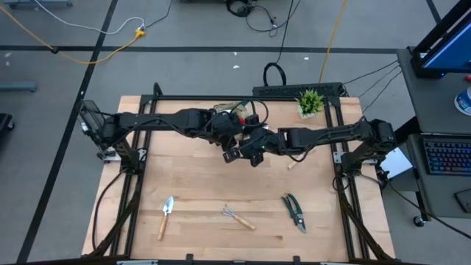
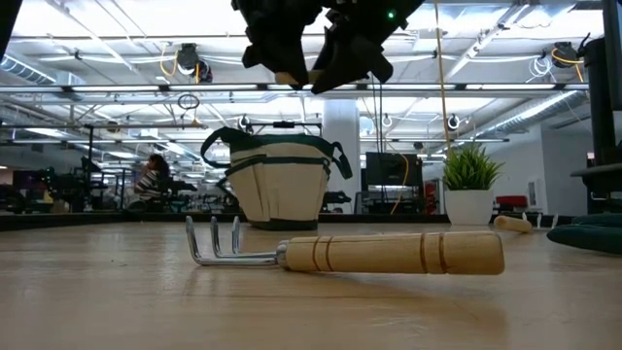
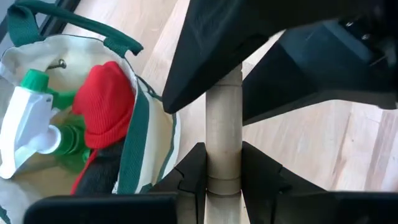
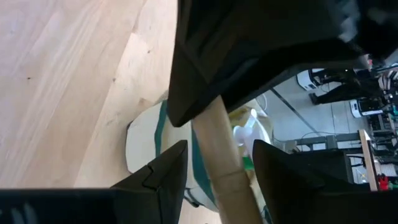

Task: Pick & Place Garden tools in Gardening bag
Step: Put the top trowel into the gardening bag

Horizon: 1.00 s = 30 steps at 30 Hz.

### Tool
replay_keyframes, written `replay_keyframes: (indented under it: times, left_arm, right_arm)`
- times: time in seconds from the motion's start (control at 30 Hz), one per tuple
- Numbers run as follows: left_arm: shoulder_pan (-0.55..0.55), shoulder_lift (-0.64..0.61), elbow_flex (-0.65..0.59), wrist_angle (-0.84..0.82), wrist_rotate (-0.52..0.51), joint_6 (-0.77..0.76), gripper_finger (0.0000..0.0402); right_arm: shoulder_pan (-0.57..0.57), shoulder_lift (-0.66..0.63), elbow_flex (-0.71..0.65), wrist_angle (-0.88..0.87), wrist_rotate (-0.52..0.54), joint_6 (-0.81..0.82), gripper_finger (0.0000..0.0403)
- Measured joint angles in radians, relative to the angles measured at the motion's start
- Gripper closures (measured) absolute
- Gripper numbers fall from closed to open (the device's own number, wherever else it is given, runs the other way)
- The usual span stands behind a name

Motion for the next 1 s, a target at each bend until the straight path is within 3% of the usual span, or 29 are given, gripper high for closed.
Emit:
replay_keyframes:
  times: [0.37,1.0]
  left_arm:
    - [0.010,0.000,0.000,-0.010,0.056,0.006,0.0330]
    - [0.016,-0.002,0.000,0.000,0.059,0.000,0.0330]
  right_arm:
    - [0.000,0.000,0.000,-0.005,0.000,0.008,0.0273]
    - [0.001,0.001,-0.002,-0.038,0.030,0.031,0.0341]
